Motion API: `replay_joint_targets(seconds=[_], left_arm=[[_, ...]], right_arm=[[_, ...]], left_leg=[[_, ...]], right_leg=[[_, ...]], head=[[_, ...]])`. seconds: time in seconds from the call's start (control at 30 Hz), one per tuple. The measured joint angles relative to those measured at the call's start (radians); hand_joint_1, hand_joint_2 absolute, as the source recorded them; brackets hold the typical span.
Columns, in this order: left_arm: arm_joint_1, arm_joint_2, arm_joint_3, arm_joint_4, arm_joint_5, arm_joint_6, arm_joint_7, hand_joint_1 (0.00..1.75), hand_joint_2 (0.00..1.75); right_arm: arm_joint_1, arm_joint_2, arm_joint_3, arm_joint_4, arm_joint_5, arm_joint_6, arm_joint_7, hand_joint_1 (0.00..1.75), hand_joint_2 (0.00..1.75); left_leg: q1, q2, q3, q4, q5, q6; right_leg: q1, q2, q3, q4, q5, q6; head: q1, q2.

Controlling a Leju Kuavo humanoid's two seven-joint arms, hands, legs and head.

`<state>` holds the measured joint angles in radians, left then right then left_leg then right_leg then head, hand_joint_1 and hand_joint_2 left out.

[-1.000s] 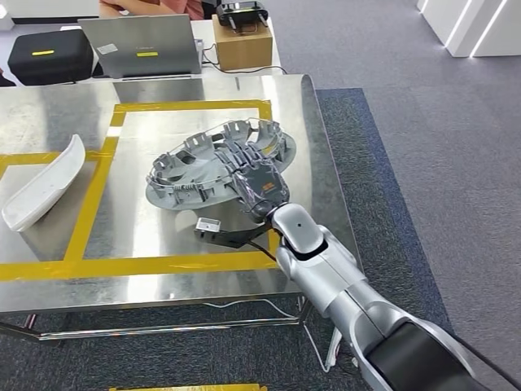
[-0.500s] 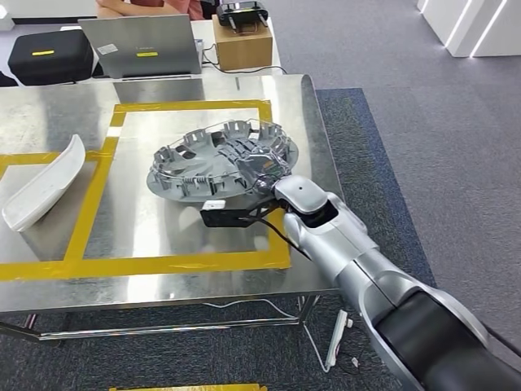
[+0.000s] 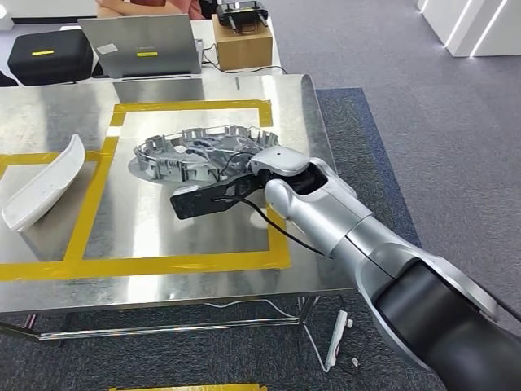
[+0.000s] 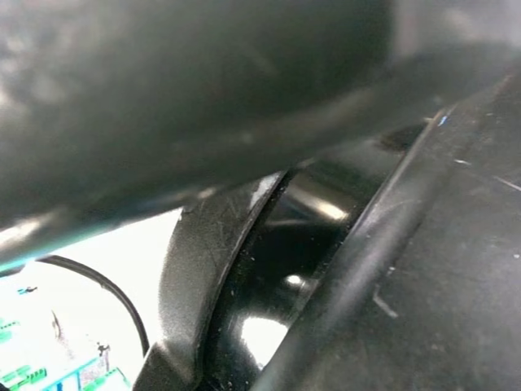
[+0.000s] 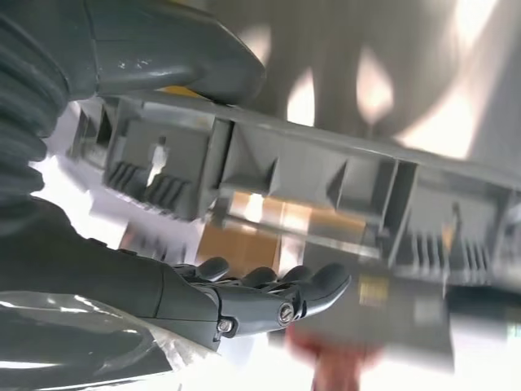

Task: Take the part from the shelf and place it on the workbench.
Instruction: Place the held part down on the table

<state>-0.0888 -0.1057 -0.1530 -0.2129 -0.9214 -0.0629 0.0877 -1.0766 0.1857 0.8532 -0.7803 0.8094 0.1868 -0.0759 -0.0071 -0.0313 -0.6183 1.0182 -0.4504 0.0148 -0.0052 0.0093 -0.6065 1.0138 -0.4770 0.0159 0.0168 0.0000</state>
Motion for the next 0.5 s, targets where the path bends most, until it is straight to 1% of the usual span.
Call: replay_joint_targets(seconds=[0.13, 0.17, 0.27, 0.3, 0.33, 0.43, 0.47, 0.5], left_arm=[[0.0, -0.002, 0.0, 0.0, -0.001, 0.0, 0.0, 0.0, 0.0], [0.0, -0.002, -0.001, 0.0, -0.001, 0.0, 0.0, 0.0, 0.0], [-0.001, -0.003, -0.001, 0.0, -0.002, 0.0, 0.0, 0.0, 0.0], [-0.001, -0.003, -0.002, 0.0, -0.003, 0.0, 0.0, 0.0, 0.0], [-0.001, -0.003, -0.003, 0.0, -0.005, 0.0, 0.0, 0.0, 0.0], [-0.005, -0.003, -0.009, 0.0, -0.012, -0.002, 0.0, 0.0, 0.0], [-0.006, -0.003, -0.011, 0.0, -0.013, -0.003, 0.0, 0.0, 0.0], [-0.008, -0.004, -0.014, 0.0, -0.013, -0.003, 0.0, 0.0, 0.0]], right_arm=[[0.032, -0.001, 0.024, -0.085, 0.11, -0.26, 0.037, 0.0, 1.75], [0.042, -0.001, 0.03, -0.104, 0.133, -0.301, 0.041, 0.0, 1.75], [0.064, -0.002, 0.043, -0.144, 0.176, -0.364, 0.045, 0.0, 1.75], [0.073, -0.003, 0.046, -0.156, 0.204, -0.405, 0.044, 0.0, 1.75], [0.083, -0.005, 0.048, -0.169, 0.243, -0.466, 0.041, 0.0, 1.75], [0.119, -0.013, 0.051, -0.206, 0.385, -0.688, 0.029, 0.0, 1.75], [0.129, -0.016, 0.053, -0.217, 0.419, -0.738, 0.026, 0.0, 1.75], [0.139, -0.018, 0.054, -0.225, 0.44, -0.767, 0.024, 0.0, 1.75]], left_leg=[[0.0, 0.0, 0.0, 0.0, 0.0, 0.0], [0.0, 0.0, 0.0, 0.0, 0.0, 0.0], [0.0, 0.0, 0.0, 0.0, 0.0, 0.0], [0.0, 0.0, 0.0, 0.0, 0.0, 0.0], [0.0, 0.0, 0.0, 0.0, 0.0, 0.0], [0.0, 0.0, 0.0, 0.0, 0.0, 0.0], [0.0, 0.0, 0.0, 0.0, 0.0, 0.0], [0.0, 0.0, 0.0, 0.0, 0.0, 0.0]], right_leg=[[0.0, 0.0, 0.0, 0.0, 0.0, 0.0], [0.0, 0.0, 0.0, 0.0, 0.0, 0.0], [0.0, 0.0, 0.0, 0.0, 0.0, 0.0], [0.0, 0.0, 0.0, 0.0, 0.0, 0.0], [0.0, 0.0, 0.0, 0.0, 0.0, 0.0], [0.0, 0.0, 0.0, 0.0, 0.0, 0.0], [0.0, 0.0, 0.0, 0.0, 0.0, 0.0], [0.0, 0.0, 0.0, 0.0, 0.0, 0.0]], head=[[0.0, 0.0], [0.0, 0.0], [0.0, 0.0], [0.0, 0.0], [0.0, 0.0], [0.0, 0.0], [0.0, 0.0], [0.0, 0.0]])
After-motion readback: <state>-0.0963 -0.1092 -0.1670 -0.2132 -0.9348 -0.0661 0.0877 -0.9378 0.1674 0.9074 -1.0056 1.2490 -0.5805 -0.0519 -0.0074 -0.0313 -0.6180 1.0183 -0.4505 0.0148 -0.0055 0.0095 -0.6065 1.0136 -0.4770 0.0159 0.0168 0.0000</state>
